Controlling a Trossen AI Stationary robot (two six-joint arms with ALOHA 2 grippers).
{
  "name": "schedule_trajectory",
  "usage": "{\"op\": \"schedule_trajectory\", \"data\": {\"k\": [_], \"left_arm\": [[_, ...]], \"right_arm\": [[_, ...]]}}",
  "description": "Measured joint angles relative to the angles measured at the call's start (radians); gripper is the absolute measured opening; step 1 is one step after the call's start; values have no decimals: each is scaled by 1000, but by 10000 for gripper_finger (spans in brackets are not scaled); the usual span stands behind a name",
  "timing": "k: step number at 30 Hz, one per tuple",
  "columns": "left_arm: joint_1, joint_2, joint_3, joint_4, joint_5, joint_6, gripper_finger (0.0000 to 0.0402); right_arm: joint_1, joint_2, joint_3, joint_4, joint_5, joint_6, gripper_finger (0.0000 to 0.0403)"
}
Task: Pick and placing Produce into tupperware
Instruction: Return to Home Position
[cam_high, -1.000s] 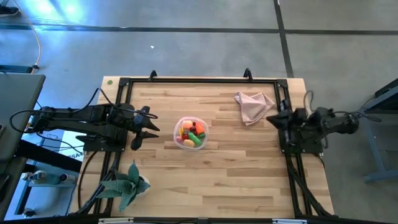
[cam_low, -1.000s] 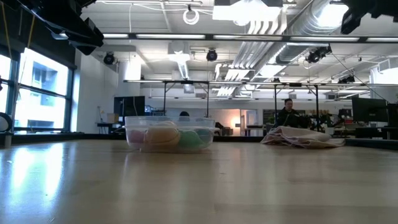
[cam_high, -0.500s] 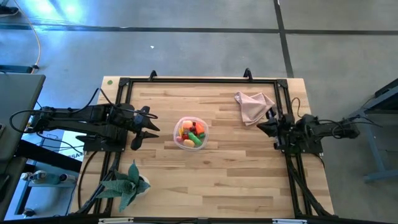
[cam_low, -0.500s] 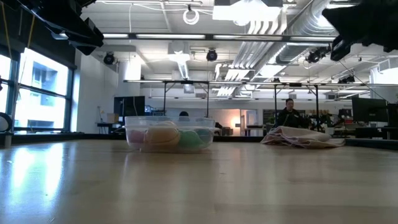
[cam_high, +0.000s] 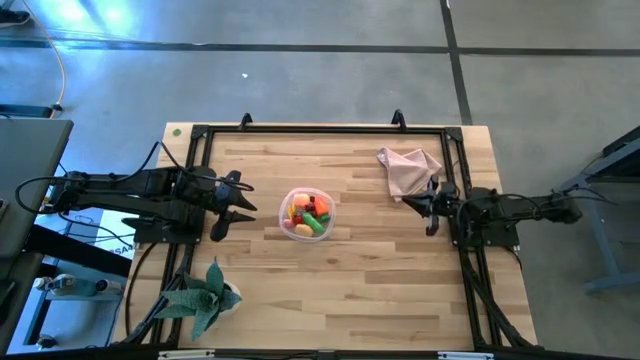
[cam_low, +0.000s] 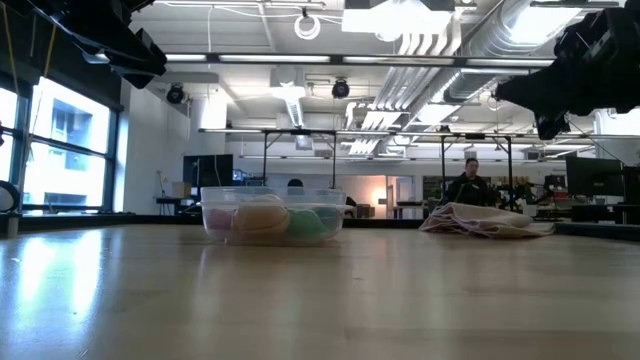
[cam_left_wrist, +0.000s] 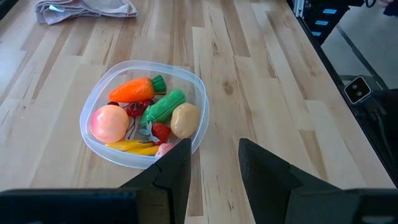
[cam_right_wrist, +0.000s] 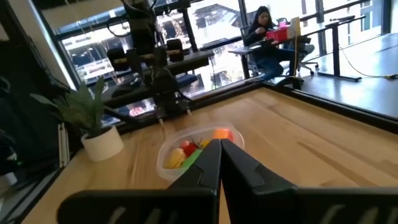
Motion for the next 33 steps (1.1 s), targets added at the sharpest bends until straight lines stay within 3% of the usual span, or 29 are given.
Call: {"op": "schedule_trajectory", "data": {"k": [33], "left_arm": [[0, 0, 0, 17, 0, 0, 122]], "right_arm": [[0, 3, 1, -4, -6, -21, 0]]}}
